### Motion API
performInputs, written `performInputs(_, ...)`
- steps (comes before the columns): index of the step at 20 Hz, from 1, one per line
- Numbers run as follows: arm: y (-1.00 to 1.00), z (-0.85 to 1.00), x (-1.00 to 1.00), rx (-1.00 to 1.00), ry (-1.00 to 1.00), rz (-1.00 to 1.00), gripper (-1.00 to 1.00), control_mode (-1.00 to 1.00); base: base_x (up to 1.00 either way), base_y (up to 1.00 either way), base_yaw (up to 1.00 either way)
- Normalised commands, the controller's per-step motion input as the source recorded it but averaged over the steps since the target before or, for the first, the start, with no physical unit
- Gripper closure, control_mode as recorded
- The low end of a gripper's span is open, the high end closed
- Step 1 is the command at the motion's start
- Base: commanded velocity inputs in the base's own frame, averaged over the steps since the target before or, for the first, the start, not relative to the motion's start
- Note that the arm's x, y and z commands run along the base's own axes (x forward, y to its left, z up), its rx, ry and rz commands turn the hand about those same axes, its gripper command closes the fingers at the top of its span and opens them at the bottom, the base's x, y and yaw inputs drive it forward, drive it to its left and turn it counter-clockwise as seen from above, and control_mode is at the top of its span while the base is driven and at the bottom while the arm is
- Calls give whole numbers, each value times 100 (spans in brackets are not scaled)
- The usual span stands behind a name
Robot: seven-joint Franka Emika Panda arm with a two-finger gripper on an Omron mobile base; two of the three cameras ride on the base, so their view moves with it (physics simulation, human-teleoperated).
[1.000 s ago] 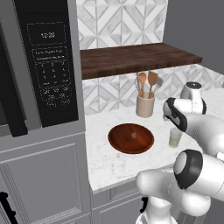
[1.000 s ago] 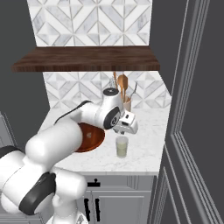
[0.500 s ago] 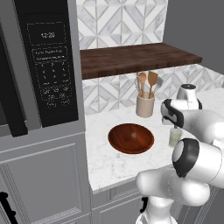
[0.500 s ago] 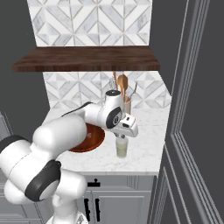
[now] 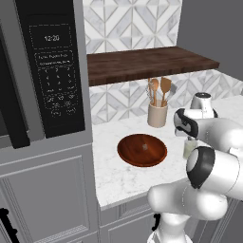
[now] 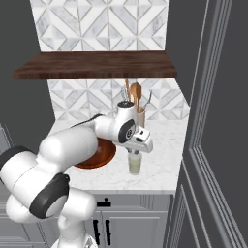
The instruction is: Grab a lemon wedge from the fridge and one ice cube from the ice bowl, and put them in the glass of lemonade.
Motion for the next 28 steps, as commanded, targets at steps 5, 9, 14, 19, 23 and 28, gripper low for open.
performInputs(5, 0, -22, 6, 0, 0, 0, 100, -100, 0, 0, 0)
performInputs(9, 0, 0, 11, 0, 2, 0, 100, -100, 0, 0, 0)
performInputs(14, 0, 0, 4, 0, 1, 0, 100, -100, 0, 0, 0)
performInputs(19, 0, 0, 0, 0, 0, 0, -100, -100, 0, 0, 0)
performInputs(23, 0, 0, 0, 0, 0, 0, -100, -100, 0, 0, 0)
performInputs(28, 0, 0, 0, 0, 0, 0, -100, -100, 0, 0, 0)
